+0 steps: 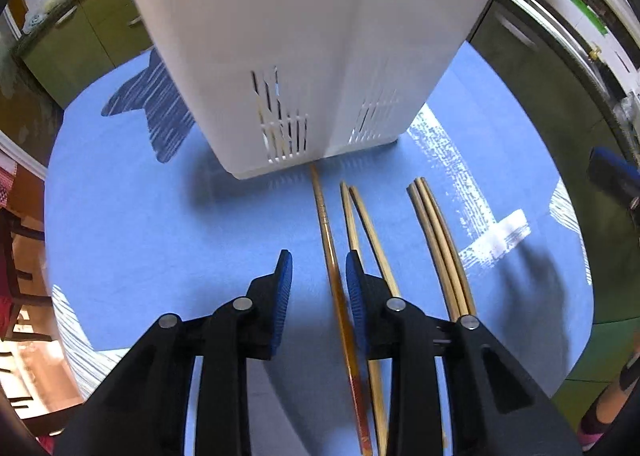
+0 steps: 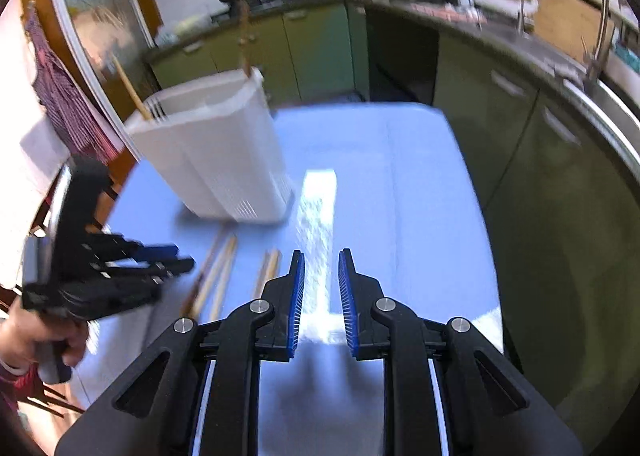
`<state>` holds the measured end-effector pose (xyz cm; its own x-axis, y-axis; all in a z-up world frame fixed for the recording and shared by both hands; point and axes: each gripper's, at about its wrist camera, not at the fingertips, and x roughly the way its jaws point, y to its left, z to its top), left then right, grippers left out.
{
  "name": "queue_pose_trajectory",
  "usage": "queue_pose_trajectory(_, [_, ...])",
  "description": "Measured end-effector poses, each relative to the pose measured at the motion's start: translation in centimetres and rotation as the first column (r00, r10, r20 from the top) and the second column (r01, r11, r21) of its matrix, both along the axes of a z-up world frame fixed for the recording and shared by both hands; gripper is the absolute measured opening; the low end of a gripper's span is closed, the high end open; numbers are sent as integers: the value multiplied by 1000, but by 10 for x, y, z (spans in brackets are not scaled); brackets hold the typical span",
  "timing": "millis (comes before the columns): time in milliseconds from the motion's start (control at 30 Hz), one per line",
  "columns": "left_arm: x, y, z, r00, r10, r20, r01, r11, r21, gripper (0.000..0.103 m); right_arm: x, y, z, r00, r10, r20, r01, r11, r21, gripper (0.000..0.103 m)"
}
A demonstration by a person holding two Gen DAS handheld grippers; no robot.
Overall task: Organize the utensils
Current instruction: 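Lower the left tool onto another wooden chopstick and close on it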
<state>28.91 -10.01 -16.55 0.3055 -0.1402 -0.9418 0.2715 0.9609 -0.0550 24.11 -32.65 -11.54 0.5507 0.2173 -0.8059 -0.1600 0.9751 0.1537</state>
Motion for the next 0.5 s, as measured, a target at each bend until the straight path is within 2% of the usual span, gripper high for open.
queue_pose_trajectory(133, [5,-7,-8,1000,4,-8,-4,1000,29,26,2,-7,-14,999,-10,-32,10,1000,-3,18])
queue_pose_trajectory(200, [6,-10,-12,1000,3,-20,-2,999,43,20,2,-10,-15,999,-14,-37,14,1000,-2,18])
queue_pose_trajectory(267, [7,-13,-16,999,0,-38,2,999,50,19,2,-12,-14,999,-17,-38,17,1000,-1,18])
queue_pose_trajectory(367, [7,-17,-21,999,0,-51,3,998,61,18,2,-15,-11,999,-21,-35,21,1000,-2,29])
queue_pose_trajectory(500, [7,-19,-21,999,1,-49,3,997,76,14,2,-13,-11,999,-18,-42,18,1000,-9,29])
